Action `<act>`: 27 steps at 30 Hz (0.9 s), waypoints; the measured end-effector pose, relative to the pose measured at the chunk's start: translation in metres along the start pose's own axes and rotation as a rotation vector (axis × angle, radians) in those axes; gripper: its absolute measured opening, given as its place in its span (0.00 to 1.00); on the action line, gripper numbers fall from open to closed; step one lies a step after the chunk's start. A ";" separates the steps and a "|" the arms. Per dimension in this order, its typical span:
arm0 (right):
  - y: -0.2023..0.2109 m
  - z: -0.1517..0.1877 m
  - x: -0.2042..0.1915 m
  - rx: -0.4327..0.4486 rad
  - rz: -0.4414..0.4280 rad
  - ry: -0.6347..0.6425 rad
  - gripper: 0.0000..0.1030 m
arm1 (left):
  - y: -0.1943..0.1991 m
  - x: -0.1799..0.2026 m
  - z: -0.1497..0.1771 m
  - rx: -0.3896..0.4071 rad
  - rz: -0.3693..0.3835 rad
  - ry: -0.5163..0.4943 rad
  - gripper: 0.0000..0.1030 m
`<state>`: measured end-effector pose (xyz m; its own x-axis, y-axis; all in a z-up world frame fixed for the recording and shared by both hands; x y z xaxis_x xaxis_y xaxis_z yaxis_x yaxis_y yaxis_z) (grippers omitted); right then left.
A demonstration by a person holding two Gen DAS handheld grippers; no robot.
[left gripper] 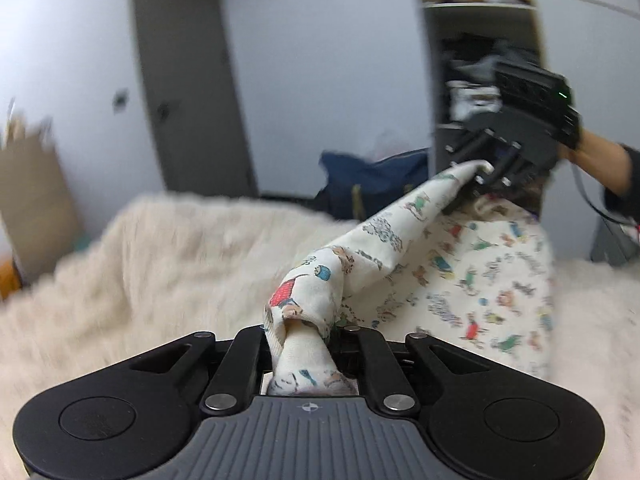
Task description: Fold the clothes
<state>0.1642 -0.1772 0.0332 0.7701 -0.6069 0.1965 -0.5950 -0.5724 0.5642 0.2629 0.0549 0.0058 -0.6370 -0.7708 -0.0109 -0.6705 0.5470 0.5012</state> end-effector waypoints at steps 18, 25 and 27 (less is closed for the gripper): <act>0.052 0.075 -0.044 0.057 0.225 -0.323 0.19 | 0.019 0.033 0.039 -0.008 -0.153 0.302 0.59; 0.047 0.121 -0.054 -0.046 0.365 -0.291 0.20 | 0.026 0.035 0.068 0.023 -0.258 0.290 0.63; 0.074 0.117 -0.053 0.013 0.431 -0.294 0.21 | 0.037 0.052 0.060 0.059 -0.296 0.247 0.65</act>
<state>0.0524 -0.2516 -0.0292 0.3584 -0.9172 0.1743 -0.8481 -0.2419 0.4713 0.1823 0.0549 -0.0281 -0.3068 -0.9496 0.0643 -0.8371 0.3013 0.4565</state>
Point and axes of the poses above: each gripper's, at about its wrist camera, not at the fingertips, and y roughly against the way its jaws point, x to its right, z to its underside, the point moved 7 cm from there along -y, roughly the way its jaws point, and after that the axes turned 4 degrees about y, right-handed, at the moved point
